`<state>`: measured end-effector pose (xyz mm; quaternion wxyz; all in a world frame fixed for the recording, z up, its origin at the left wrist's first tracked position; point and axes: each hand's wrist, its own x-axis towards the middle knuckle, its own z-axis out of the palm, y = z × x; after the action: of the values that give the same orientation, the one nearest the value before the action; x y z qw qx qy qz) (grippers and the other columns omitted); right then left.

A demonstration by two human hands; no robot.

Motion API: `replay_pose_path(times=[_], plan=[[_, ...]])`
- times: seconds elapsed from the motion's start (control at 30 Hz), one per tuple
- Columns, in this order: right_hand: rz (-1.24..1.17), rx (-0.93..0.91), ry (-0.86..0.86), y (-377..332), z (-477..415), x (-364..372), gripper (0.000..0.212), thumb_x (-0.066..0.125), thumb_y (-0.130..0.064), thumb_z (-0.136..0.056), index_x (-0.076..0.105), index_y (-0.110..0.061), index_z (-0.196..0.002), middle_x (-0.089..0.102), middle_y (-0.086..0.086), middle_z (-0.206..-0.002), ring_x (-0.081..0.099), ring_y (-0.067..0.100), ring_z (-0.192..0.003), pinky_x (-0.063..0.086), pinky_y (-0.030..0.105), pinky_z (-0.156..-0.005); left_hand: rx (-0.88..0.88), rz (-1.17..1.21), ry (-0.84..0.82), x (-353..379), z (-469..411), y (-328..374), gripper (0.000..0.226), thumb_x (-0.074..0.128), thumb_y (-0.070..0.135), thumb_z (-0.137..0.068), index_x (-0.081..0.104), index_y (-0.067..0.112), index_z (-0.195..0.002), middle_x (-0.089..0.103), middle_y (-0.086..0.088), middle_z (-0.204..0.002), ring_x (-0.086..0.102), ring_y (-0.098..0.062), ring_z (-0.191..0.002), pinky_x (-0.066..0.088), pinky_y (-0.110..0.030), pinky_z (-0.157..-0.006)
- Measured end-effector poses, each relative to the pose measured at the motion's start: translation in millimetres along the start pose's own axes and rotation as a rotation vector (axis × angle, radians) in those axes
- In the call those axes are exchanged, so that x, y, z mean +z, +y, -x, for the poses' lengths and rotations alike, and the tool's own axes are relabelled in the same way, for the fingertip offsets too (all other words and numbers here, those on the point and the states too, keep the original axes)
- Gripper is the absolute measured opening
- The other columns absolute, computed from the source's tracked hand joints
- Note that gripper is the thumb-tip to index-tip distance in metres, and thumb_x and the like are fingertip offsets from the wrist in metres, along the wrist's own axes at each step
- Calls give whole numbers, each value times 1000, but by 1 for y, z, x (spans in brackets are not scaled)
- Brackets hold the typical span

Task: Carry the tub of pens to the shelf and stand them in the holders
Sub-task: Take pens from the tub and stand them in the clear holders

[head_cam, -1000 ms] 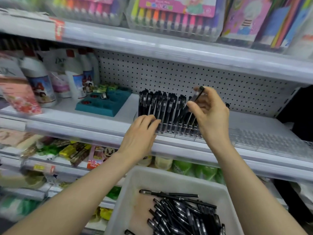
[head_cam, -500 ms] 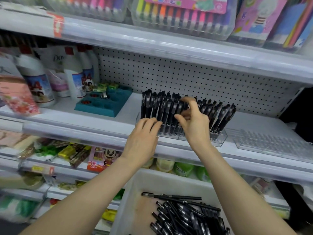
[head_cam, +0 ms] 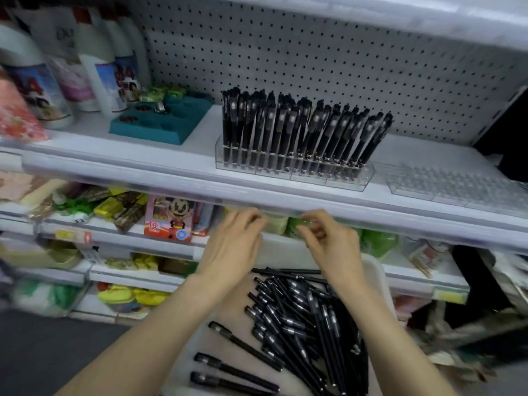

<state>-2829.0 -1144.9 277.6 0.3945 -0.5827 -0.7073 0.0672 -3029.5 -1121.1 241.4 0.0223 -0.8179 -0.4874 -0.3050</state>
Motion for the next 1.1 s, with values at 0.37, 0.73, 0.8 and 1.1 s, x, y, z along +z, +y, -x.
replay_pose_path(times=[0.37, 0.73, 0.8, 1.1], plan=[[388, -185, -537, 17, 42, 43, 10, 66, -19, -89, 68, -18, -98, 66, 1, -93, 54, 22, -103, 47, 33, -69, -107, -126, -96, 25, 20, -7, 62, 70, 0, -77, 57, 21, -133, 60, -6, -121, 52, -31, -109, 44, -45, -96], [372, -57, -465, 9, 33, 18, 32, 60, 5, -82, 68, -20, -101, 64, 0, -98, 60, 24, -95, 52, 39, -77, -103, -17, 30, 14, 23, 5, 34, 49, 21, -96, 63, 13, -126, 57, -9, -124, 47, -28, -118, 45, -42, -97], [314, 6, -443, 5, 26, 3, 30, 59, -2, -87, 66, -20, -109, 65, 1, -107, 60, 24, -100, 50, 37, -83, -64, -34, 11, 9, 22, 6, 41, 38, 36, -99, 65, 14, -121, 61, -6, -116, 52, -27, -110, 49, -42, -90], [177, 9, -479, -8, 7, -7, 8, 67, -30, -90, 68, -25, -96, 67, -9, -88, 58, 10, -80, 41, 24, -71, 135, -118, -76, -7, 1, 7, 43, 86, 12, -65, 66, 21, -101, 60, 2, -97, 45, -15, -94, 36, -20, -64]])
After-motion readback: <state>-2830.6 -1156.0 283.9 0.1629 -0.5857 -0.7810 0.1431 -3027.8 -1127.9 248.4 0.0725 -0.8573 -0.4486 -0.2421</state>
